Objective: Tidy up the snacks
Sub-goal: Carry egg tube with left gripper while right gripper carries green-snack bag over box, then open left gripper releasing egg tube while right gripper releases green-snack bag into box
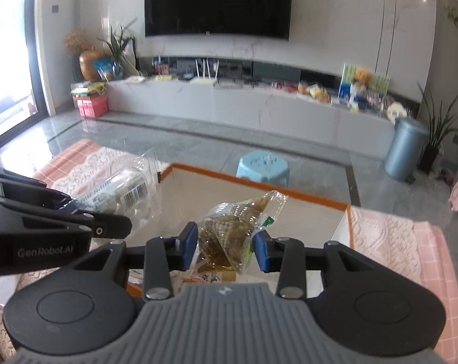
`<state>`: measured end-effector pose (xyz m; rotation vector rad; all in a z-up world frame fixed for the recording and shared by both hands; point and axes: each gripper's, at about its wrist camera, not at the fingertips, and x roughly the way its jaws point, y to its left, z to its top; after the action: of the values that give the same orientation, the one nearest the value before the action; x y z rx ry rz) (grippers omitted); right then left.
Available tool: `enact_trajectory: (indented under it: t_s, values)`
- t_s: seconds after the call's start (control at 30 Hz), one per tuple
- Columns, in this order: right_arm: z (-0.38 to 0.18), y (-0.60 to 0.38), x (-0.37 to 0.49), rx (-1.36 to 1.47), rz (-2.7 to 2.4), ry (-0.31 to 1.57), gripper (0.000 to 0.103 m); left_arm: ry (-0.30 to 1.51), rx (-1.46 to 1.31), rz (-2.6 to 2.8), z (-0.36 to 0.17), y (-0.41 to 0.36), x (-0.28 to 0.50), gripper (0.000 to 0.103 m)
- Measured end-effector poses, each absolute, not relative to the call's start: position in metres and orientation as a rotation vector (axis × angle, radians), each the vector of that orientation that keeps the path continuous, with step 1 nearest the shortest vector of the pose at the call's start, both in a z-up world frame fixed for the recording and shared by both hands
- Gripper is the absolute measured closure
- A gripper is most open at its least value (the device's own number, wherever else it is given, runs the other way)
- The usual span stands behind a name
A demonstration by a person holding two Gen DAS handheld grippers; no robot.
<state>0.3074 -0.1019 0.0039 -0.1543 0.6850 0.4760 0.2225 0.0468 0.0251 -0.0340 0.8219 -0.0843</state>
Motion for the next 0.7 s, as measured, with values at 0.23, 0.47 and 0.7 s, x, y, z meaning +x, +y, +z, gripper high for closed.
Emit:
enact_trajectory:
  t_s: [0.23, 0.47, 0.7]
  values:
    - [-0.031, -0.089, 0.344, -0.135, 0.470, 0.829, 0.066, 0.872, 0.041, -0.080, 0.003, 0.042, 0.243, 0.085]
    - [-0.060, -0.079, 0.366, -0.149, 0.482, 0.942, 0.066, 0.936, 0.057, -0.077, -0.019, 0.041, 0.258, 0.085]
    - [-0.084, -0.072, 0.380, -0.168, 0.484, 1.040, 0.066, 0.986, 0.095, -0.051, -0.034, 0.041, 0.264, 0.085]
